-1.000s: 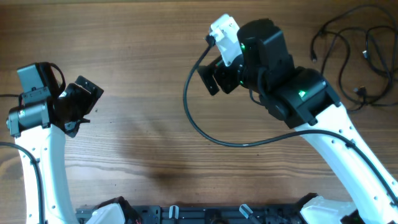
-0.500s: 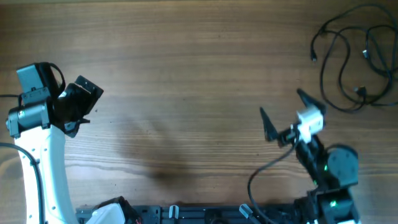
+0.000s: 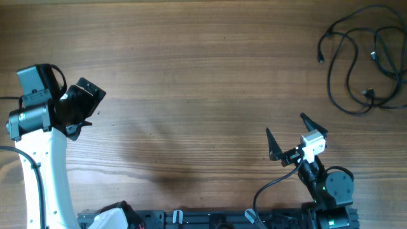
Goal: Untangle cables
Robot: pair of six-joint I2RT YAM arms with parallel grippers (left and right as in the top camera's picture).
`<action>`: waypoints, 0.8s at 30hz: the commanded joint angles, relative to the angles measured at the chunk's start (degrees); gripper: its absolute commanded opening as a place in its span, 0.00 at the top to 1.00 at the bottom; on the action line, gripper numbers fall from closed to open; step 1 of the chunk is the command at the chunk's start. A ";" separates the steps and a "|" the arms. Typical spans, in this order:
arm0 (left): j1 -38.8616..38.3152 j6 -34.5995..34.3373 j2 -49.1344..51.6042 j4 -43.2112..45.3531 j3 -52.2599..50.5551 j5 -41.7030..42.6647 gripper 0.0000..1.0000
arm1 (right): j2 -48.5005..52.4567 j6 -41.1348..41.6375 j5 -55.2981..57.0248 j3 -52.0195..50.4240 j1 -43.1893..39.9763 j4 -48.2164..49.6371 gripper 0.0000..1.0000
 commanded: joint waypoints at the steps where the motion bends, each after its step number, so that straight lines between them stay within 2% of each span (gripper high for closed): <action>1: 0.33 0.28 -0.59 0.04 0.59 -0.57 0.00 | -0.90 0.83 -0.52 -0.09 -0.24 0.24 0.00; 18: 0.33 0.46 -0.59 -1.62 0.59 -0.55 0.00 | -0.83 0.83 -0.52 -0.09 -0.24 0.24 0.00; 21: -0.94 0.44 -4.31 -1.92 -0.42 -0.50 0.00 | -0.83 0.81 -0.52 -0.09 -0.24 0.24 0.00; 22: -2.82 0.48 -7.82 0.15 -1.90 -0.57 0.00 | -0.83 0.83 -0.52 -0.09 -0.24 0.24 0.00; 24: -8.46 2.54 -18.38 11.93 -9.40 -1.79 0.00 | -0.83 0.83 -0.52 -0.09 -0.24 0.24 0.00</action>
